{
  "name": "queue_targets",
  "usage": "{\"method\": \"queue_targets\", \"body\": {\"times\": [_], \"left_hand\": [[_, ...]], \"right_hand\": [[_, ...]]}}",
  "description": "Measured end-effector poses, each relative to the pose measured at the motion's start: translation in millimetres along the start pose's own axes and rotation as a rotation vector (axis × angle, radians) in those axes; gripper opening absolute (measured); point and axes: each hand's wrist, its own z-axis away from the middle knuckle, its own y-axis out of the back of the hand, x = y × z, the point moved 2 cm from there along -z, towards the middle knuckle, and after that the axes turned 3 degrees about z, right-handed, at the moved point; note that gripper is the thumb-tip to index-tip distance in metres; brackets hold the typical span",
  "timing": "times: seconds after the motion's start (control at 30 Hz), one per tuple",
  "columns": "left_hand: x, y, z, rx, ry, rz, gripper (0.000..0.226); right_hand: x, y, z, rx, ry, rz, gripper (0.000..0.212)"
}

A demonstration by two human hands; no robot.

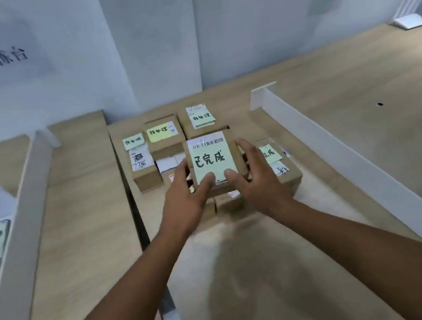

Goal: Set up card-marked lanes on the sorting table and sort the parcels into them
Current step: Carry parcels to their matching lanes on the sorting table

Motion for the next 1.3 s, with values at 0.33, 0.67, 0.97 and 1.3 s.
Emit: {"method": "queue_targets", "body": {"times": [0.33, 0.67, 0.97, 1.3], "left_hand": [[69.0, 141.7, 205.0, 0.360, -0.159, -0.093, 0.052], [52.3, 308.3, 383.3, 0.724, -0.106, -0.143, 0.042], [-7.8, 513.0, 547.0, 1.010, -0.027, -0.193, 0.046], [-76.9, 690.1, 683.3, 1.234, 0.101, -0.224, 0.045]], "right_hand": [[-159.9, -50.1, 127.3, -0.117, 0.386, -0.294, 0.072], [-325.6, -182.5, 237.8, -0.370, 0.599, -0.391, 0.067], [-498.4, -373.1, 361.7, -0.586, 0.776, -0.388, 0.075], [-634.8, -555.1, 478.7, -0.788, 0.862, -0.429, 0.076]]}}
